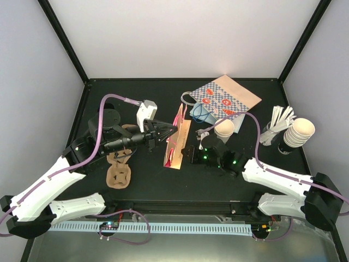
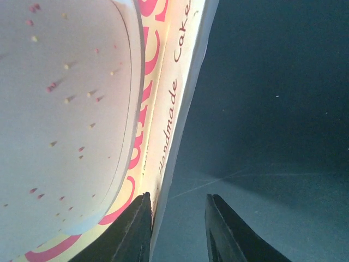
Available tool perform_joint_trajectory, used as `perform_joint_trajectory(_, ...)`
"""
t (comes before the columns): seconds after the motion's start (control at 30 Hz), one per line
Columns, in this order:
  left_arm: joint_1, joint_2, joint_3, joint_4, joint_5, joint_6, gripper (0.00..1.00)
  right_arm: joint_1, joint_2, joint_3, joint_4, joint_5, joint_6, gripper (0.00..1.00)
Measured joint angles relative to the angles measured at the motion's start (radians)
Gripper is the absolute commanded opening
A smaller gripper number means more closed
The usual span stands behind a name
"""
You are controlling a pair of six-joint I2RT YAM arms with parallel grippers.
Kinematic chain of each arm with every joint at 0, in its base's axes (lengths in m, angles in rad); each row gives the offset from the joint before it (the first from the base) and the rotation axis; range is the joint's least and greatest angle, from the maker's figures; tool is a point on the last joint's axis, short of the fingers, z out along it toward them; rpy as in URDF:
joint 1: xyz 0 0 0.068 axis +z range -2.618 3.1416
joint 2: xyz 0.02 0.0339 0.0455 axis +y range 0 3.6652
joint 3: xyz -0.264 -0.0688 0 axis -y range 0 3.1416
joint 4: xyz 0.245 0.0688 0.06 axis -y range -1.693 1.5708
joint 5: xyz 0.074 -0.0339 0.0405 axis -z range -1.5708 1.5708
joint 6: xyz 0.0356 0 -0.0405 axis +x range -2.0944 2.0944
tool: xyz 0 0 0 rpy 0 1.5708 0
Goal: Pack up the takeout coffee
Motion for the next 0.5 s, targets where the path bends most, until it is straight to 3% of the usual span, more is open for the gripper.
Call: perform_joint_trajectory(0.5,0.0,0.0,0.0,-0.002,0.0,0.0,0.05,0.0,-0.084,-0.036,-0.039,0.02,-0.012,0.32)
